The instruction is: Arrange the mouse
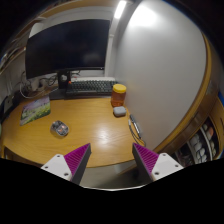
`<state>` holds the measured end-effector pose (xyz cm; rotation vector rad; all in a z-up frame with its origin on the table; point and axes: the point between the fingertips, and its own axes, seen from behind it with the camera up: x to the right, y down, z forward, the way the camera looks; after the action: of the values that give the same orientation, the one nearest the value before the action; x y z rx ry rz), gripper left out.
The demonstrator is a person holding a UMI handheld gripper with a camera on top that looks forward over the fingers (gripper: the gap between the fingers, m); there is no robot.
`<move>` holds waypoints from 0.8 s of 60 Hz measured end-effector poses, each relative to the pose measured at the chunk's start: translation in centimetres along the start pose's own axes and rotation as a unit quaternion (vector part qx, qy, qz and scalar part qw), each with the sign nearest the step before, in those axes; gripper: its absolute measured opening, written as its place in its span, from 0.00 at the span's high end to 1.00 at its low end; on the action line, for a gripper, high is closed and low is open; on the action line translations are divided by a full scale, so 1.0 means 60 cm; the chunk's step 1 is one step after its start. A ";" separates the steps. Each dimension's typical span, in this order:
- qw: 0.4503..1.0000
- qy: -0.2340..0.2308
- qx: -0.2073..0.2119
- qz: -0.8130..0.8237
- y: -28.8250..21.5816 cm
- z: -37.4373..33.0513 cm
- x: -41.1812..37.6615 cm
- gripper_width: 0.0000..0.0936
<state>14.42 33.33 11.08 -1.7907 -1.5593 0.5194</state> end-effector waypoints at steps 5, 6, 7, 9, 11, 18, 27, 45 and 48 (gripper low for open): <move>1.000 -0.002 0.001 -0.004 0.001 0.000 0.003 0.08; 1.000 -0.004 0.001 -0.003 0.002 0.001 0.002 0.08; 1.000 -0.006 0.001 -0.003 0.004 0.003 0.000 0.08; 1.000 -0.007 0.000 -0.004 0.006 0.004 -0.002 0.08; 1.000 -0.007 -0.002 -0.006 0.008 0.005 -0.004 0.08; 1.000 -0.018 -0.008 -0.007 0.015 0.001 -0.020 0.08; 0.999 -0.041 -0.004 -0.019 0.018 -0.010 -0.071 0.08; 0.994 -0.102 0.004 -0.047 0.014 -0.035 -0.210 0.08; 0.992 -0.111 0.005 -0.053 0.016 -0.038 -0.230 0.08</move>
<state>13.94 19.36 9.99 -1.6780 -1.7877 0.6926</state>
